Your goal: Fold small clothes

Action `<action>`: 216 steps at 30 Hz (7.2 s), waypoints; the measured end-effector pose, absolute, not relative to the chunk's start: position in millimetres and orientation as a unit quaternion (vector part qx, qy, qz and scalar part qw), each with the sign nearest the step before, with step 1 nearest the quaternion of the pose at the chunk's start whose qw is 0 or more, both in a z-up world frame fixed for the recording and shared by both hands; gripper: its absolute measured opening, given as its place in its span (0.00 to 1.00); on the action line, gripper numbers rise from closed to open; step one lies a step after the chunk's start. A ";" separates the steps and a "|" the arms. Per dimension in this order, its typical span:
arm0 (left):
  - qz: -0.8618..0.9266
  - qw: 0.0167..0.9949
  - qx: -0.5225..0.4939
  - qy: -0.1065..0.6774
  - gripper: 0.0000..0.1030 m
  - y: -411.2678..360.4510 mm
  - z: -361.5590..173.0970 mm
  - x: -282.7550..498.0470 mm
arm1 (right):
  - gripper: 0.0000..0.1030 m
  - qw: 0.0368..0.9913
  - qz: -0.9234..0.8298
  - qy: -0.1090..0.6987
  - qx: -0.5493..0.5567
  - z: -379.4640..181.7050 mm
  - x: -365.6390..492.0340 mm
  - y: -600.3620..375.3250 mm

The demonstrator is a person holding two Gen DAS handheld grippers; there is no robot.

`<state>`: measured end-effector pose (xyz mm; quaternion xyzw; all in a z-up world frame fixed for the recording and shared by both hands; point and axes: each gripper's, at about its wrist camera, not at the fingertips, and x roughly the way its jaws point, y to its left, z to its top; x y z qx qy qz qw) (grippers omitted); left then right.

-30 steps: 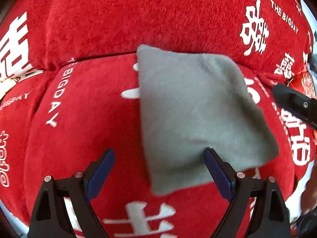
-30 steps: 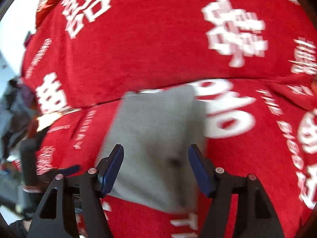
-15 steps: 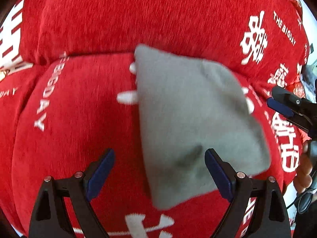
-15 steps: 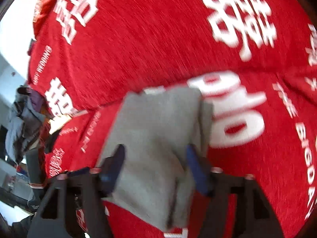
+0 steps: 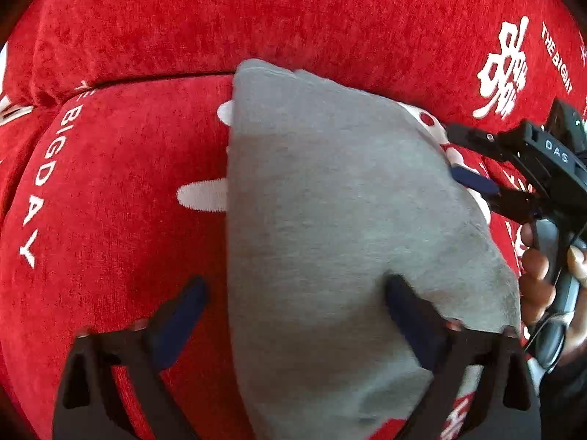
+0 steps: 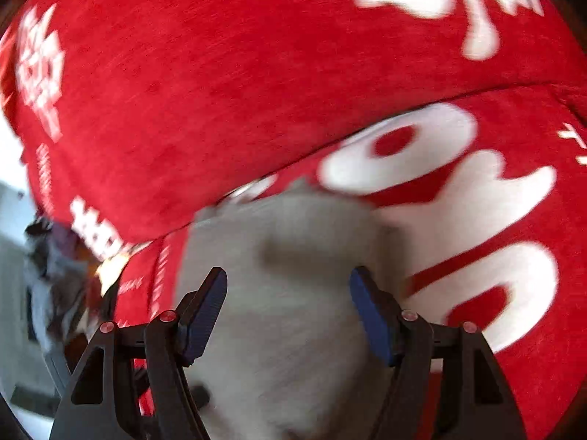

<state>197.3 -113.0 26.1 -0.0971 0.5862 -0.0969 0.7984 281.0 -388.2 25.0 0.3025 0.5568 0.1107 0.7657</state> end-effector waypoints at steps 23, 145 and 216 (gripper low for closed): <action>-0.107 0.836 0.059 0.535 0.99 -98.2 45.7 67.8 | 0.70 0.812 0.193 0.520 0.185 96.2 116.4 -352.8; -0.143 0.808 -0.116 0.560 0.40 14.7 73.8 9.4 | 0.39 0.774 0.242 0.557 0.178 116.0 26.4 -186.1; -0.011 0.850 -0.093 0.519 1.00 60.8 65.6 2.4 | 0.58 0.801 0.249 0.543 -0.042 114.3 -57.1 -152.7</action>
